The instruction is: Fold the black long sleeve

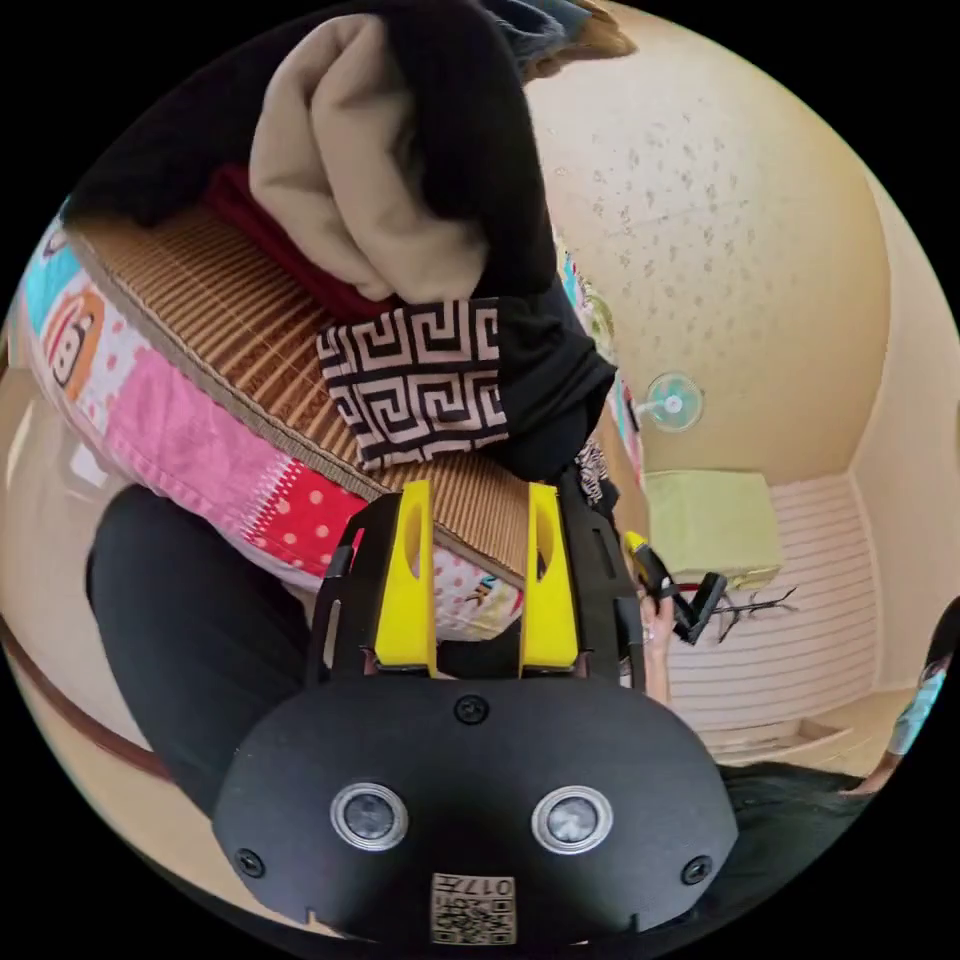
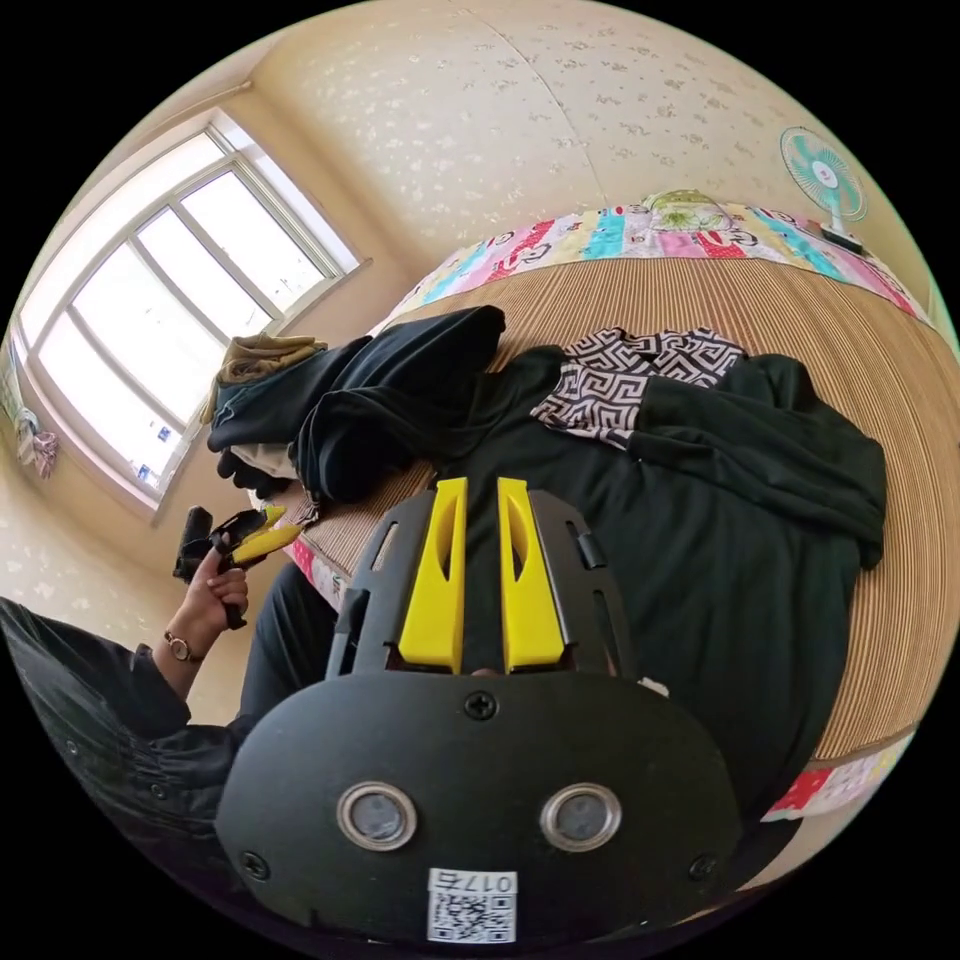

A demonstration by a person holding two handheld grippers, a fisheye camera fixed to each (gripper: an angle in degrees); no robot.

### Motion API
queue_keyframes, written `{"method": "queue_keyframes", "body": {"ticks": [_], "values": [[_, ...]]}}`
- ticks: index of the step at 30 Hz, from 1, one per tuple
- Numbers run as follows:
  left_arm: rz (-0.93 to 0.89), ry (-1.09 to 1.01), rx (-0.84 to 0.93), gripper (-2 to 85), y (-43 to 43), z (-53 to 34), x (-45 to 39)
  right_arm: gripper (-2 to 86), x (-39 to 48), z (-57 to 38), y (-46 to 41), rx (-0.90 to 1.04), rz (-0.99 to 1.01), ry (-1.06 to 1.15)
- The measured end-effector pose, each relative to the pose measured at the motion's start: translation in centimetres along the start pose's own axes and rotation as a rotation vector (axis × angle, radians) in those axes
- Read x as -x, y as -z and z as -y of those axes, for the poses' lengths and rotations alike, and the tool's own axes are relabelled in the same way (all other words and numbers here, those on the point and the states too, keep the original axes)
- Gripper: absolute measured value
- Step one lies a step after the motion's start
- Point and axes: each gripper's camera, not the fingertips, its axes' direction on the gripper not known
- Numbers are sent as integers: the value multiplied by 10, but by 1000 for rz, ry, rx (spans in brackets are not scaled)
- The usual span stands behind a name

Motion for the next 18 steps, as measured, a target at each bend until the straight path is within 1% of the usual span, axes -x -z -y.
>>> {"method": "queue_keyframes", "body": {"ticks": [1, 2, 4, 6, 7, 10, 11, 12, 13, 14, 15, 16, 17, 18], "values": [[-72, 87, -48, 156, 3, -1, 13, 60, -3, -6, 3, -6, -3, -16], [-121, 133, -71, 162, 4, 0, 20, 58, -11, -16, 6, -16, -2, -63], [-300, 305, -119, 178, 1, 3, 49, 53, -27, -31, 6, -26, 20, -156], [-395, 415, -142, 172, -3, 2, 63, 45, -47, -46, 3, -43, 66, -277], [-442, 463, -146, 167, -7, 0, 67, 43, -51, -50, 2, -49, 81, -302], [-515, 515, -194, 143, -10, -4, 74, 34, -60, -60, 3, -95, 128, -350], [-537, 518, -213, 130, -10, -5, 75, 32, -62, -62, 3, -100, 116, -352], [-589, 516, -268, 104, -6, -10, 77, 30, -65, -61, 4, -96, 94, -351], [-637, 484, -332, 71, 1, -15, 76, 29, -67, -61, 5, -94, 82, -353], [-646, 457, -355, 55, 6, -17, 74, 27, -71, -61, 9, -97, 59, -359], [-623, 391, -383, 32, 18, -18, 64, 25, -76, -61, 13, -108, 48, -360], [-563, 312, -398, 17, 34, -18, 48, 25, -79, -61, 16, -114, 47, -361], [-532, 266, -411, 13, 42, -17, 38, 23, -85, -62, 21, -125, 52, -367], [-471, 147, -447, 7, 58, -16, 11, 23, -93, -64, 26, -136, 64, -377]]}}
